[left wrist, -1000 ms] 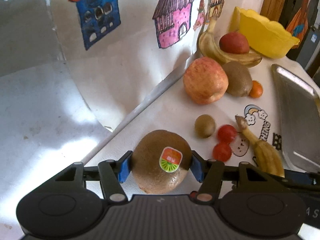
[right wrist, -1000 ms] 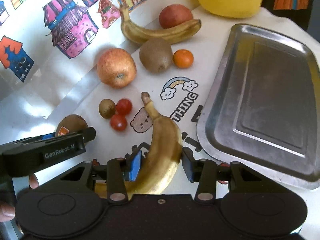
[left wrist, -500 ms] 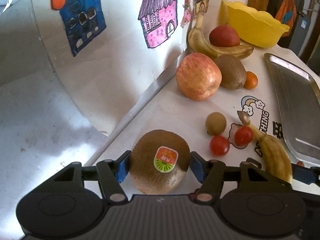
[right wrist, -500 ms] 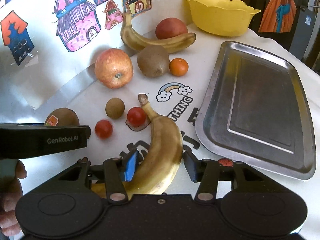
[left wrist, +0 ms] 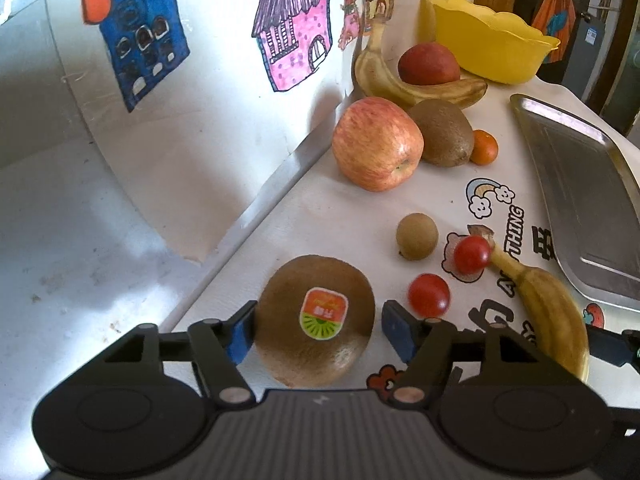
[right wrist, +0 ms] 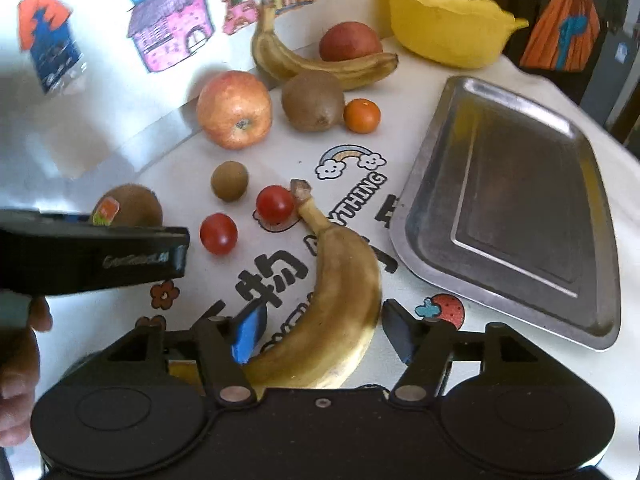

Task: Organize fruits
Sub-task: 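Carry the kiwi with the left tool while the right tool carries the banana to the tray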

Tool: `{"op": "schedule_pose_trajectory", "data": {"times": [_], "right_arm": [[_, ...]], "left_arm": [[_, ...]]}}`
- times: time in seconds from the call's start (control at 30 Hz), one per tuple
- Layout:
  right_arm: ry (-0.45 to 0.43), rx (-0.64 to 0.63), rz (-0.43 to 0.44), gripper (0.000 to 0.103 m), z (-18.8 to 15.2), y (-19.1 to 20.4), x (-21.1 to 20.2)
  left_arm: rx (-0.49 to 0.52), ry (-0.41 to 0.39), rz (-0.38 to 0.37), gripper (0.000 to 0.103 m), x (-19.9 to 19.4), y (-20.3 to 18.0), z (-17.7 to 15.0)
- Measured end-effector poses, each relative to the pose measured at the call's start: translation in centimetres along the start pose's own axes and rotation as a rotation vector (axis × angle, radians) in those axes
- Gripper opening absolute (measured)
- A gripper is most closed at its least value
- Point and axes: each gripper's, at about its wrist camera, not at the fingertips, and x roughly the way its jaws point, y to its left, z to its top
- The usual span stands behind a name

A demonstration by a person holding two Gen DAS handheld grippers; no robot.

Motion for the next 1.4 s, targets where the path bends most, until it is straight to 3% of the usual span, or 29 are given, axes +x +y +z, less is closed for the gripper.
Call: {"op": "schedule_pose_trajectory", "data": {"times": [0.03,0.1,0.3,0.8,1.13,1.4], "right_arm": [[-0.01,0.005,-0.008,0.065,-0.2,0.1,-0.1],[-0.023,0.018,-0.019,0.053,-0.2,-0.2,-0.3],[-0.032,0.071,0.014,0.041,-0.5,-1.5,-0.7],[-0.126,0.154,0.055,0.038,-4.5,-5.7,-4.2],[-0.222,0.261,0.05,0.038,-6.0,-10.3,-6.7],[-0.297,0.311,0.029,0.038,-5.6,-13.8,-8.6]], "left_arm": [[0.0,-0.003,-0.001,0.061,-0.1,0.1,0.0],[0.005,0.002,-0.008,0.061,-0.2,0.0,0.0],[0.009,0.012,-0.039,0.062,-0.8,-0.6,-0.4],[0.055,0.068,-0.067,0.062,-2.9,-4.1,-2.0],[0.084,-0.011,-0.105,0.061,-5.2,-7.9,-1.0],[0.075,-0.049,-0.144,0.062,-5.4,-11.9,1.6]]}}
